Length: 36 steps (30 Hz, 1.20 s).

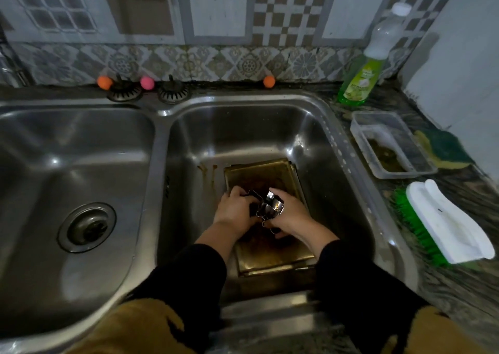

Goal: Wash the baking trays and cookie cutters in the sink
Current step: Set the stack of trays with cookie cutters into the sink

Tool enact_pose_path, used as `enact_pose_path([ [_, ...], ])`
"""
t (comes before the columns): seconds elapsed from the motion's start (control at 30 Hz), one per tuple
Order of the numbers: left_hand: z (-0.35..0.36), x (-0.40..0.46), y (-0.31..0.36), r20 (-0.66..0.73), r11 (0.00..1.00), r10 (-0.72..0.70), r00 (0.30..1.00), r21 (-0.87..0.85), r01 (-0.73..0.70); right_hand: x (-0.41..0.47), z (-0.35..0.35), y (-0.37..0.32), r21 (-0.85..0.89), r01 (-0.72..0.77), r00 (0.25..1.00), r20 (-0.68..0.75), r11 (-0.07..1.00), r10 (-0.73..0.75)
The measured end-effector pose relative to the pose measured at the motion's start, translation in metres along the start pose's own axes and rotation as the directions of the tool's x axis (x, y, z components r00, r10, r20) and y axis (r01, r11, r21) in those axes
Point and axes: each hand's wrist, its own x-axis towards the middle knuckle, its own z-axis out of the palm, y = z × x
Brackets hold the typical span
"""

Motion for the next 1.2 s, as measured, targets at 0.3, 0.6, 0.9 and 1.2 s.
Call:
enact_pose_path([
  [0.3, -0.044, -0.017, -0.024, -0.313, 0.909, -0.294, 0.903, -0.384, 0.163, 0.003, -0.004, -0.075, 0.284, 0.158, 0.985, 0.029, 0.946, -0.173],
  [0.6, -0.025, -0.024, -0.039, -0.098, 0.630, -0.493, 0.864, -0.726, 0.277, 0.030, 0.049, -0.101, 0.295, 0.083, 0.976, 0.170, 0.952, -0.137],
  [0.9, -0.034, -0.024, -0.029, 0.058, 0.707, -0.427, 0.902, -0.601, 0.373, 0.027, 0.031, -0.095, 0.121, 0.139, 0.978, 0.140, 0.983, -0.155],
  [1.2, -0.010, -0.021, 0.000, 0.251, 0.819, -0.291, 0.923, -0.433, 0.376, 0.018, -0.025, -0.026, -0.349, 0.124, 0.974, -0.137, 0.929, -0.181],
])
